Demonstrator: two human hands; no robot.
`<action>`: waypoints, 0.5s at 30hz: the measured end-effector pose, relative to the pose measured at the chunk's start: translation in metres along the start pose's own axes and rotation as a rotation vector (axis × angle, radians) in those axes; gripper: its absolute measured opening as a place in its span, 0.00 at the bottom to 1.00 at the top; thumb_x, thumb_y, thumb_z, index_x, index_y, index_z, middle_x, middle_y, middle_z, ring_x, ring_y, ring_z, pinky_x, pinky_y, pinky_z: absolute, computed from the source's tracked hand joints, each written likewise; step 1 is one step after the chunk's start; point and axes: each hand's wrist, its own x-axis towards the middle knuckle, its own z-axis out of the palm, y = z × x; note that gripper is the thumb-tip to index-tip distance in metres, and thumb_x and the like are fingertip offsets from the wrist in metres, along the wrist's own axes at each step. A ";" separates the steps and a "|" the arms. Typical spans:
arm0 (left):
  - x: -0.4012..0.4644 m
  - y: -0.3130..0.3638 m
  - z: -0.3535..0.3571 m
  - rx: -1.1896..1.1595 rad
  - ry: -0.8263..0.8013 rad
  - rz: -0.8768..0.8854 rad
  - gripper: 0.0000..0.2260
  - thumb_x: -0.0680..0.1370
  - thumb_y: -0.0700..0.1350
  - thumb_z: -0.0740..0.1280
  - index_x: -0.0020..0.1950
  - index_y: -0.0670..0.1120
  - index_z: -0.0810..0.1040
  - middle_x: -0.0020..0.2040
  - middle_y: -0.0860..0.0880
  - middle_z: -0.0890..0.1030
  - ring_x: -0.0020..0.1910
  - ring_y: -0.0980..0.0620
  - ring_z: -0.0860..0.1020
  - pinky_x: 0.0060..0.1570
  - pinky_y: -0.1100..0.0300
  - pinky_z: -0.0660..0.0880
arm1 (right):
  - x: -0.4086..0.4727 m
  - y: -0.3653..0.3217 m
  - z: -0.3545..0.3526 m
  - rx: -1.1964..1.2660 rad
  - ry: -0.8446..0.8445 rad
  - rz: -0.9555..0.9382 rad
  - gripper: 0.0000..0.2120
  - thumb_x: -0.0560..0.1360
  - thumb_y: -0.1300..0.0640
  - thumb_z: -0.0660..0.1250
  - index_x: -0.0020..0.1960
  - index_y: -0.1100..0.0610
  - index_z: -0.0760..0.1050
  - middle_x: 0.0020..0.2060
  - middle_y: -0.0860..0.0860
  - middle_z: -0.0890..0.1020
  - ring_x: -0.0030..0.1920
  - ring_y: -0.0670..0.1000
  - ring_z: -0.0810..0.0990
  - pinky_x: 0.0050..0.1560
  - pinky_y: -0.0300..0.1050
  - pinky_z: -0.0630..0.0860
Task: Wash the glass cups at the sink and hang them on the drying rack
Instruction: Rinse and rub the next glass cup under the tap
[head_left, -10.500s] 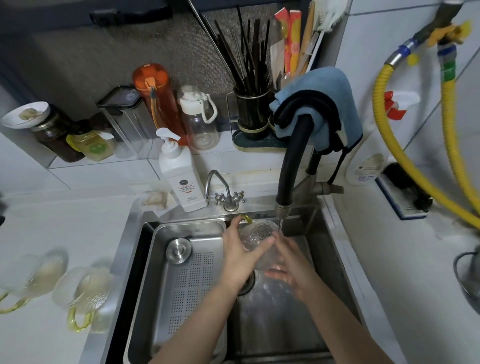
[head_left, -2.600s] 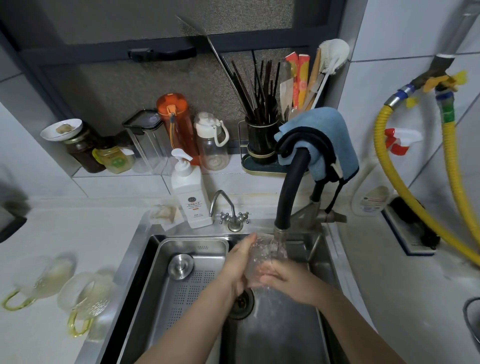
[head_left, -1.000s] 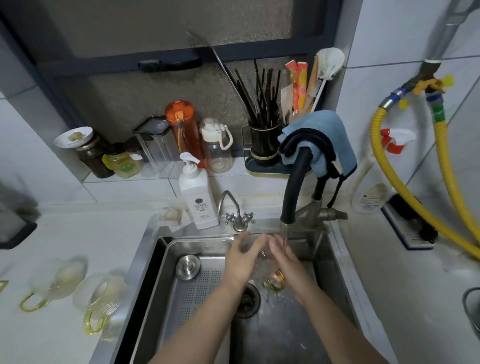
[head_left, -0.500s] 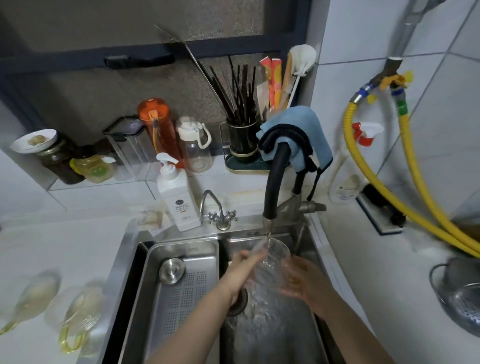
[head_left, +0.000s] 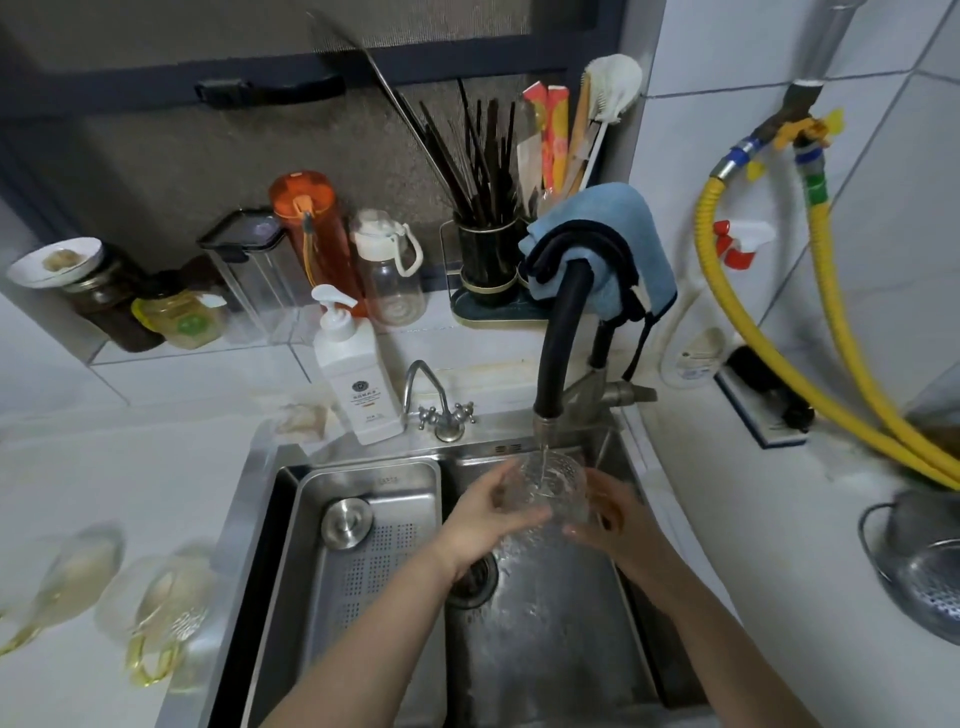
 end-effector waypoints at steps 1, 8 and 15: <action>-0.001 -0.009 -0.001 -0.010 0.004 0.006 0.31 0.70 0.45 0.78 0.68 0.57 0.69 0.66 0.52 0.73 0.61 0.57 0.75 0.54 0.72 0.73 | -0.004 0.004 0.004 -0.051 -0.003 -0.008 0.31 0.66 0.53 0.77 0.66 0.45 0.70 0.59 0.43 0.79 0.58 0.43 0.79 0.48 0.34 0.78; 0.008 -0.004 -0.006 -0.182 0.007 0.012 0.33 0.72 0.38 0.75 0.72 0.58 0.66 0.64 0.56 0.73 0.65 0.55 0.73 0.61 0.59 0.75 | 0.015 0.001 0.011 -0.194 0.093 -0.094 0.26 0.68 0.50 0.75 0.64 0.43 0.71 0.52 0.42 0.82 0.51 0.41 0.82 0.49 0.38 0.80; -0.007 -0.021 0.011 -0.277 0.040 -0.045 0.31 0.72 0.36 0.74 0.70 0.55 0.69 0.63 0.58 0.74 0.63 0.54 0.74 0.60 0.54 0.77 | -0.003 0.018 0.013 -0.189 0.075 -0.057 0.24 0.69 0.50 0.75 0.61 0.38 0.71 0.50 0.35 0.81 0.52 0.38 0.81 0.51 0.36 0.79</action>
